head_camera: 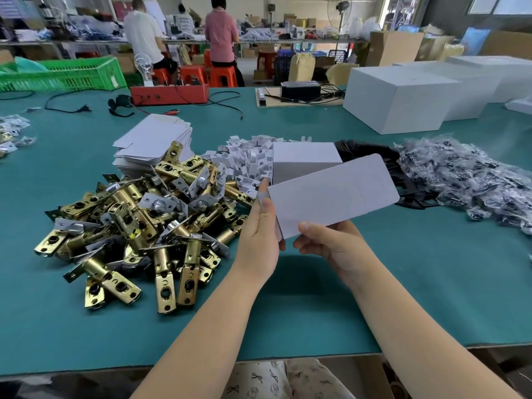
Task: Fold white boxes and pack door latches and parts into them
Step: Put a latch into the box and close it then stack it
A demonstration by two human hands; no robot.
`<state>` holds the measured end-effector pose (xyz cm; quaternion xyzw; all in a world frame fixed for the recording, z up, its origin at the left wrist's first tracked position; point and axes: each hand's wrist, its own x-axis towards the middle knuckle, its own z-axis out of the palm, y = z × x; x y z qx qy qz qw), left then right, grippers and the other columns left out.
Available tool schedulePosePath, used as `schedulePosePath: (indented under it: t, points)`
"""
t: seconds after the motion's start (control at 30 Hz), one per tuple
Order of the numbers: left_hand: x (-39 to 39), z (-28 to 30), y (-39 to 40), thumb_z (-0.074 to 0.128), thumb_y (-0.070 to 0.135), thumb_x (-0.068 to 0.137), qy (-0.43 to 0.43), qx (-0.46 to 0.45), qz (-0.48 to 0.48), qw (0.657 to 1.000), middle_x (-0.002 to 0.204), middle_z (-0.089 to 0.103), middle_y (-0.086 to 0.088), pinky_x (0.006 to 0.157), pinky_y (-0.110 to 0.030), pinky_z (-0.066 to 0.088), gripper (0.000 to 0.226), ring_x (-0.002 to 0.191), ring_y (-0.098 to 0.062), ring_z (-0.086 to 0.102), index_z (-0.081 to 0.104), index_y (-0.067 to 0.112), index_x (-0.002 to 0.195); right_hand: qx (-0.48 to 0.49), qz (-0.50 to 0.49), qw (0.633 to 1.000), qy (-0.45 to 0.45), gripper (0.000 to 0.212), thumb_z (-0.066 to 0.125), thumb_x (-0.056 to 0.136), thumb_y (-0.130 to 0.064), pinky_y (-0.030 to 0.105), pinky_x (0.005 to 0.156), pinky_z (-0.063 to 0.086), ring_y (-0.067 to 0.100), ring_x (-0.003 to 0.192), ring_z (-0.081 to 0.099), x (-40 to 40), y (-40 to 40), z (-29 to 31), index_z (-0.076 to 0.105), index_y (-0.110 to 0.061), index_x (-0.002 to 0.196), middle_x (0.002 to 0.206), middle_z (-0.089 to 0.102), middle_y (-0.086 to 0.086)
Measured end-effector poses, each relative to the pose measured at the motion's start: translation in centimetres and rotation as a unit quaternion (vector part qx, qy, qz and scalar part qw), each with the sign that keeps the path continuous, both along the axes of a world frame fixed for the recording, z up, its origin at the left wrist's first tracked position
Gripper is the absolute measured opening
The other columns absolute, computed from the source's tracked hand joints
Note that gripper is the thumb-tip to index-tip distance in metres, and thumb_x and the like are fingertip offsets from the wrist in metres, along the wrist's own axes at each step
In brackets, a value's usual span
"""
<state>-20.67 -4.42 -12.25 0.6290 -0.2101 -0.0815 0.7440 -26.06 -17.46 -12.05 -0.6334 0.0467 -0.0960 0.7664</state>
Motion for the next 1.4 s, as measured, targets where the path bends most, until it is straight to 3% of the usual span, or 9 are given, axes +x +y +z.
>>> schedulePosePath:
  t: [0.13,0.23,0.33,0.47,0.63,0.77,1.0,1.2,1.4]
  points:
    - [0.0,-0.1,0.2,0.024,0.039,0.103,0.021,-0.024,-0.020,0.999,0.133,0.058,0.000,0.095,-0.017,0.049,0.047,0.111,0.001,0.061,0.027,0.033,0.150,-0.024,0.009,1.000,-0.003,0.027,0.074,0.069,-0.020,0.027,0.064,0.054,0.019,0.069,0.068,0.1,0.7,0.0,0.068,-0.015,0.095,0.081,0.073,0.005]
    - [-0.3,0.4,0.7,0.030,0.062,0.087,0.039,-0.034,-0.044,0.998,0.149,0.044,-0.002,0.111,-0.031,0.039,0.055,0.127,-0.009,0.052,0.025,0.051,0.141,-0.045,0.004,0.999,0.000,0.026,0.074,0.067,-0.020,0.025,0.064,0.054,0.016,0.067,0.068,0.1,1.1,-0.1,0.068,-0.015,0.092,0.078,0.073,0.000]
    - [-0.5,0.5,0.8,0.042,0.091,0.063,0.029,-0.017,-0.099,0.995,0.162,0.017,0.004,0.121,-0.046,0.017,0.092,0.147,-0.014,0.022,0.008,0.059,0.142,-0.049,-0.006,0.999,-0.002,0.022,0.074,0.065,-0.018,0.025,0.064,0.054,0.015,0.065,0.066,0.0,1.0,-0.2,0.069,-0.015,0.086,0.073,0.071,-0.002]
    - [-0.6,0.7,0.7,0.052,0.094,0.052,0.036,-0.024,-0.116,0.992,0.163,0.009,0.008,0.122,-0.047,0.011,0.087,0.150,-0.014,0.012,0.014,0.070,0.125,-0.027,0.001,1.000,0.000,0.025,0.075,0.065,-0.018,0.025,0.063,0.054,0.016,0.065,0.065,0.1,0.6,-0.3,0.069,-0.014,0.089,0.075,0.070,0.001]
    - [0.4,0.8,0.6,0.050,0.044,0.091,0.044,-0.069,-0.038,0.996,0.116,0.069,0.011,0.085,-0.026,0.054,0.039,0.108,-0.008,0.063,0.048,0.041,0.129,0.019,-0.004,1.000,-0.001,0.035,0.075,0.065,-0.019,0.026,0.061,0.053,0.017,0.061,0.064,0.5,0.1,-0.5,0.065,-0.012,0.098,0.078,0.070,0.002]
    - [0.7,0.7,0.7,0.061,0.004,0.092,0.019,-0.103,0.012,0.994,0.094,0.074,0.011,0.072,-0.021,0.055,0.030,0.089,-0.005,0.069,0.059,0.025,0.114,0.052,-0.029,0.998,0.002,0.040,0.077,0.067,-0.018,0.023,0.055,0.051,0.013,0.056,0.062,1.0,-0.1,-0.4,0.059,-0.012,0.102,0.068,0.066,-0.002]
    - [-0.3,0.5,0.7,0.074,0.013,0.079,-0.160,0.007,0.072,0.984,0.107,0.073,0.006,0.090,-0.030,0.053,0.040,0.102,-0.017,0.068,0.065,0.029,0.115,0.068,-0.091,0.991,-0.067,0.036,0.069,0.079,-0.028,0.027,0.058,0.054,0.015,0.064,0.065,1.0,-0.6,-0.3,0.058,-0.017,0.111,0.093,0.069,-0.004]
    - [-1.2,0.5,0.6,0.078,0.033,0.072,-0.377,0.142,0.060,0.913,0.129,0.058,0.006,0.107,-0.026,0.037,0.043,0.121,-0.013,0.051,0.067,0.024,0.113,0.136,-0.031,0.985,-0.105,0.100,0.083,0.053,-0.061,0.031,0.088,0.053,0.020,0.107,0.064,0.6,-0.3,-0.1,0.049,-0.005,0.128,0.116,0.066,0.007]
    - [-1.2,0.7,0.3,0.069,0.028,0.080,-0.250,0.123,0.056,0.959,0.115,0.056,0.010,0.087,-0.014,0.044,0.022,0.102,-0.001,0.056,0.063,0.037,0.098,0.078,-0.065,0.990,-0.098,0.019,0.066,0.073,-0.018,0.031,0.078,0.054,0.020,0.092,0.069,0.7,-1.2,-0.4,0.077,-0.020,0.089,0.095,0.074,0.004]
